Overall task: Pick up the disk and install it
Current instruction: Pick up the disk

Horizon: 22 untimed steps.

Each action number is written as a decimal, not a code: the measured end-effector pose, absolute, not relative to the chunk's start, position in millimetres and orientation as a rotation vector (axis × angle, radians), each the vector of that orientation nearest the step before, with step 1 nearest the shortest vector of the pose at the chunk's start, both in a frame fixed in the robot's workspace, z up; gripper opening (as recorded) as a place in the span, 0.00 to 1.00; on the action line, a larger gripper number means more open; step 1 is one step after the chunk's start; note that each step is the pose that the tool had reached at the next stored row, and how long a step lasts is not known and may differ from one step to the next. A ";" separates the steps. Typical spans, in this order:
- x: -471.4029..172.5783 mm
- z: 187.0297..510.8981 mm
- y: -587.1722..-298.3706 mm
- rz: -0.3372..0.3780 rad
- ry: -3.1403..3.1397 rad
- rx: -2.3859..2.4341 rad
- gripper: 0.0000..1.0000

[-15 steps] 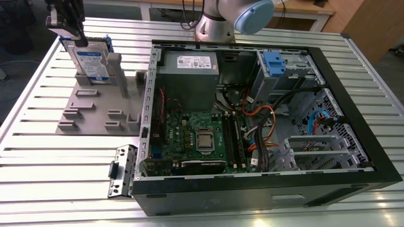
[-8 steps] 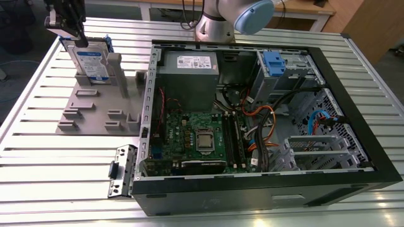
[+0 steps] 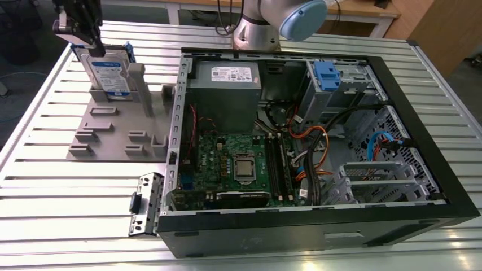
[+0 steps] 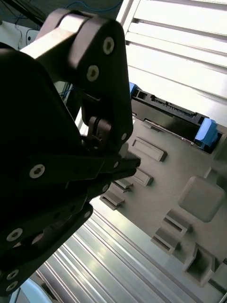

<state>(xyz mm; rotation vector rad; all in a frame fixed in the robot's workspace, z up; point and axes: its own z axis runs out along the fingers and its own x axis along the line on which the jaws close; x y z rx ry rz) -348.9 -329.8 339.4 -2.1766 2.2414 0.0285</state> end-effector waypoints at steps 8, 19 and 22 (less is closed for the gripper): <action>-348.9 339.4 -329.8 0.029 2.242 -2.176 0.41; -348.8 339.2 -329.7 0.028 2.242 -2.176 0.47; -349.0 338.9 -328.5 0.028 2.242 -2.176 0.47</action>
